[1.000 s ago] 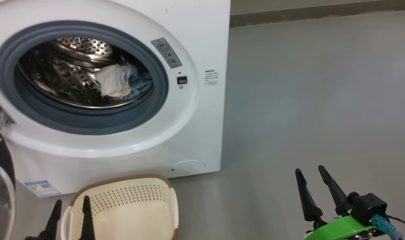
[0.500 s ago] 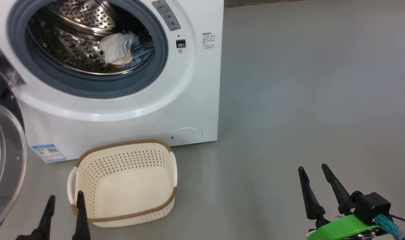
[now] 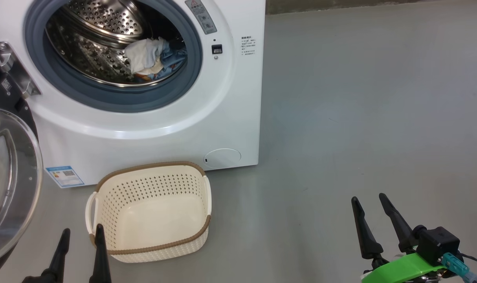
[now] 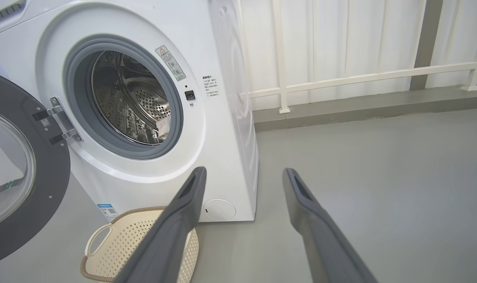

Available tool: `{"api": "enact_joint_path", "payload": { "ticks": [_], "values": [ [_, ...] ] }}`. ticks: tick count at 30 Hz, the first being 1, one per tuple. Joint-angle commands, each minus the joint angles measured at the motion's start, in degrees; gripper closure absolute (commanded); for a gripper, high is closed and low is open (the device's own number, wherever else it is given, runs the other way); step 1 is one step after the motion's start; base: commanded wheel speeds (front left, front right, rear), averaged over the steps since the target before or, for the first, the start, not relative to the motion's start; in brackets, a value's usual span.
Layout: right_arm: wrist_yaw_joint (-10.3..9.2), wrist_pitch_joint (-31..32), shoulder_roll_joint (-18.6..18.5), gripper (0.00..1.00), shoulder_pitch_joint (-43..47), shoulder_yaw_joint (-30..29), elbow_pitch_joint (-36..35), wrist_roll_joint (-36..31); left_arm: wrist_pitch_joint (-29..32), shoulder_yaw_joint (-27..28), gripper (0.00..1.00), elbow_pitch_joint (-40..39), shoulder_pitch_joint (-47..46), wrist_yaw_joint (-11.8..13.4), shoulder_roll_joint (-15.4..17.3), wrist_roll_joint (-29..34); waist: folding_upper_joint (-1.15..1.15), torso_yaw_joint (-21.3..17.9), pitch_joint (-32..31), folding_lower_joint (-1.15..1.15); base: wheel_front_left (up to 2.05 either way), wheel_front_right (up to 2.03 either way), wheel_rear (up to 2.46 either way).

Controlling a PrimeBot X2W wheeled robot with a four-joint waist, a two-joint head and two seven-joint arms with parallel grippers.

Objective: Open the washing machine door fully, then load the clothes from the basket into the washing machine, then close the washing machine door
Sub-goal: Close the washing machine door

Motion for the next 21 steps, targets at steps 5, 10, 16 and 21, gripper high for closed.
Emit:
{"api": "enact_joint_path", "payload": {
  "ticks": [5, 10, 16, 21],
  "values": [
    [0.09, -0.3, 0.0, 0.00, -1.1, 0.6, -1.9, -1.9, -0.4, 1.4, 0.00, -1.8, -1.0, 0.1, 0.3, -0.3, 0.00, 0.2, 0.1, 0.00, 0.00, 0.00, 0.00],
    [0.09, -0.3, 0.0, 0.00, -1.1, 0.5, -2.1, -2.7, -0.4, 1.5, 0.00, -1.6, -0.9, 0.1, 0.3, -0.1, 0.00, 0.5, 0.1, 0.00, 0.00, 0.00, 0.00],
    [0.09, -0.3, 0.0, 0.00, -0.9, 0.4, -2.3, -3.7, -0.4, 1.5, 0.00, -1.7, -1.1, 0.2, 0.3, 0.1, 0.00, 1.1, 0.2, 0.00, 0.00, 0.00, 0.00],
    [0.09, -0.3, 0.0, 0.00, -0.9, 0.1, -3.0, -4.0, -0.4, 1.7, 0.00, -2.0, -1.4, 0.4, 0.3, 0.2, 0.00, 2.2, 0.8, 0.00, 0.00, 0.00, 0.00]
  ]
}}
